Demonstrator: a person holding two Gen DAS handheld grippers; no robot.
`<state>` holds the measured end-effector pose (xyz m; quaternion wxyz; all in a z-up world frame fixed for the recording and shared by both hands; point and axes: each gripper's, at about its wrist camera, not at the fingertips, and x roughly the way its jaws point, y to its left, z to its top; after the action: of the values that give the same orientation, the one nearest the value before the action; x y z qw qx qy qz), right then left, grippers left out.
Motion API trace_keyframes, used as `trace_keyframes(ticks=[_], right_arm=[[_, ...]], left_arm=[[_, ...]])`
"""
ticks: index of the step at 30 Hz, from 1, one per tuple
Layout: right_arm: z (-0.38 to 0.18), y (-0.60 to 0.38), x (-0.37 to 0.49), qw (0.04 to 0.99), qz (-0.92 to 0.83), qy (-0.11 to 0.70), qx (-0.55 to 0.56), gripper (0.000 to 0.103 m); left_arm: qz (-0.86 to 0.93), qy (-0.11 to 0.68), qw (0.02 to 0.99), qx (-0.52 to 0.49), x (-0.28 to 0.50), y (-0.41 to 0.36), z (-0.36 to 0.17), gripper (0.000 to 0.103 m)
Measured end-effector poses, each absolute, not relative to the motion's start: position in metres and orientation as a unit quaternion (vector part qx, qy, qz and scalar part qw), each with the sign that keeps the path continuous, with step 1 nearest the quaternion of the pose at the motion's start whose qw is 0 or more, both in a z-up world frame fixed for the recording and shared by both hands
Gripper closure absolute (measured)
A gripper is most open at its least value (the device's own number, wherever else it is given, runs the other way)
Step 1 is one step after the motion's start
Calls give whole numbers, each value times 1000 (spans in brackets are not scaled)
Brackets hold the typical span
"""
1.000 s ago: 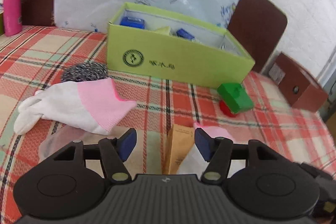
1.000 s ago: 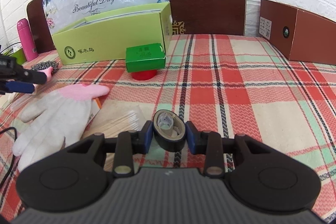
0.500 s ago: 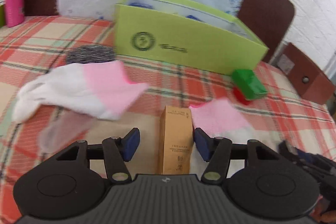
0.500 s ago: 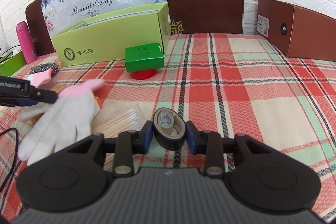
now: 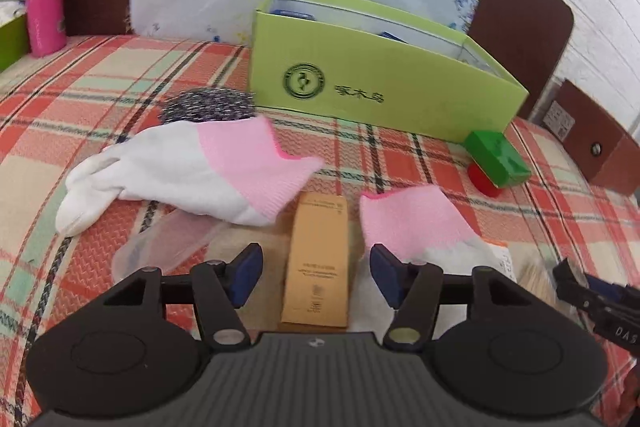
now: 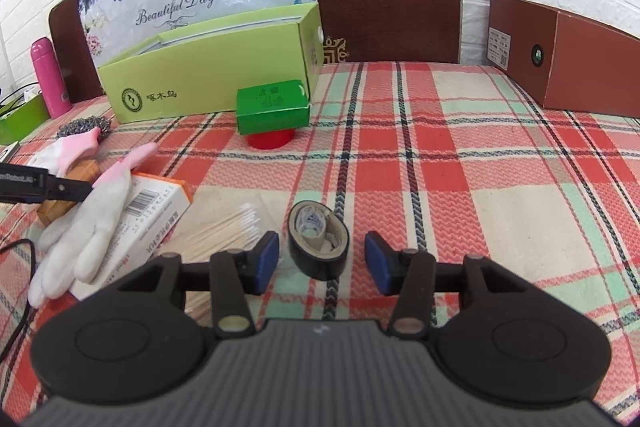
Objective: Organize objects
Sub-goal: 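Grasp the tan cosmetic box with the left tool while the right tool grasps the black tape roll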
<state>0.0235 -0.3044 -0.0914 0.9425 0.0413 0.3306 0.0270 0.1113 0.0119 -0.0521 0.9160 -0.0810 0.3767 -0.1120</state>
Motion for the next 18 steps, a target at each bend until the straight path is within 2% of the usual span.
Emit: trace_keyframes(ticks=[8,9,11,12,13,14,18], right_arm=[[-94,-302,30,944,20,327,39,59],[-94,-302,29,945,19,326,37,61],[-95,-302,29,945,18,325,35,71],[-94,-302,28,945,18,326,36,71],[-94,-302,28,944,18,327,37,71],[-93,-302,27,944,17,327,37,71],[-80,-299,24,949,29,313,40,71]], left_arm=[[-99,379,918,-66,108,18,-52,42],[-97,377,919,-57,108,15,-52,42],[-92,374,922,-38,108,9,-52,42],[-90,374,923,-31,108,7,-52,42],[-90,372,923,-27,107,6,-52,53],[-98,371,923,-28,106,6,-52,69],[-111,378,918,-39,103,7,-46,69]])
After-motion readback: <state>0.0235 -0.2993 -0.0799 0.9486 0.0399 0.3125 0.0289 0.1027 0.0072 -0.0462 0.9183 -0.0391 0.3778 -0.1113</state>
